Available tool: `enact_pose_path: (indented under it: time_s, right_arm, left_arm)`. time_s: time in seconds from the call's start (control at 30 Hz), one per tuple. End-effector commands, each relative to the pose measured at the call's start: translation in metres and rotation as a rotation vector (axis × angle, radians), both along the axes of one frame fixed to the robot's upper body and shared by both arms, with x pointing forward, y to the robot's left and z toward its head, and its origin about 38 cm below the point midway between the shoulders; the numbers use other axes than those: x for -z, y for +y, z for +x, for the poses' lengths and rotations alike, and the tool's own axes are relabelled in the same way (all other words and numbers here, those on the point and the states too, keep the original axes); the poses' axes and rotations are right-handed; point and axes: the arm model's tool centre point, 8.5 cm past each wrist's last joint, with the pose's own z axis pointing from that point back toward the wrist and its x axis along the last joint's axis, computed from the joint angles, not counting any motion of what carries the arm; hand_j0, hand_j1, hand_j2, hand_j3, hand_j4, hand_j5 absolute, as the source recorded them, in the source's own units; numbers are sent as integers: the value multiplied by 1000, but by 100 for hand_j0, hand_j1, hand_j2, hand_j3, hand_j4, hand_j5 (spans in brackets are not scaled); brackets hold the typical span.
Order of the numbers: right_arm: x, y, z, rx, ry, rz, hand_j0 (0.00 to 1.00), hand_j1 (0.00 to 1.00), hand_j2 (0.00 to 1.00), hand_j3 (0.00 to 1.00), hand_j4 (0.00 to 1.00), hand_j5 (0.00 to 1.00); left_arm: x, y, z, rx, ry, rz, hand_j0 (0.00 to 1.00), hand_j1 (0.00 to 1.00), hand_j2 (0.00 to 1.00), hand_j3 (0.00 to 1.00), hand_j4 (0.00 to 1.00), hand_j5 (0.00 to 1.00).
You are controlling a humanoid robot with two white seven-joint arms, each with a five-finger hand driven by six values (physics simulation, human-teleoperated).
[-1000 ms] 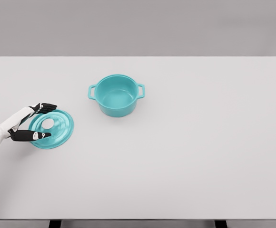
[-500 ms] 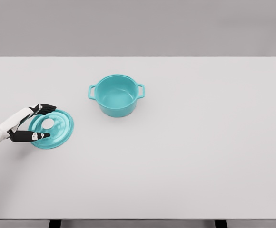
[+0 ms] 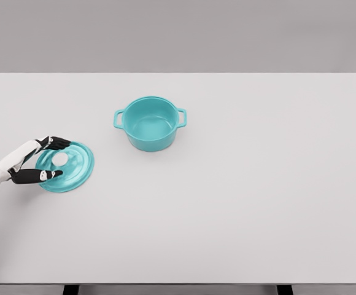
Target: Cover the pot with left arm
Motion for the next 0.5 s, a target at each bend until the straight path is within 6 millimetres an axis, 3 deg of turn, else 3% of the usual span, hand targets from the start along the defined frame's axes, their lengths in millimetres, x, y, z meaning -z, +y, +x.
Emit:
enact_pose_path:
  time_s: [0.0,0.4,0.47]
  right_arm:
    - [0,0,0,-1,0,0,100,100,100,100,100,100]
    - [0,0,0,-1,-2,1,100,100,100,100,100,100]
    - [0,0,0,-1,0,0,100,100,100,100,100,100]
  left_arm:
    - [1,0,-1,4,2,6,64,64,64,64,64,64]
    - [11,-1,-2,2,20,9,59,59,59,59,59,59]
    - [9,-2,1,7,13,7,54,54,54,54,54,54]
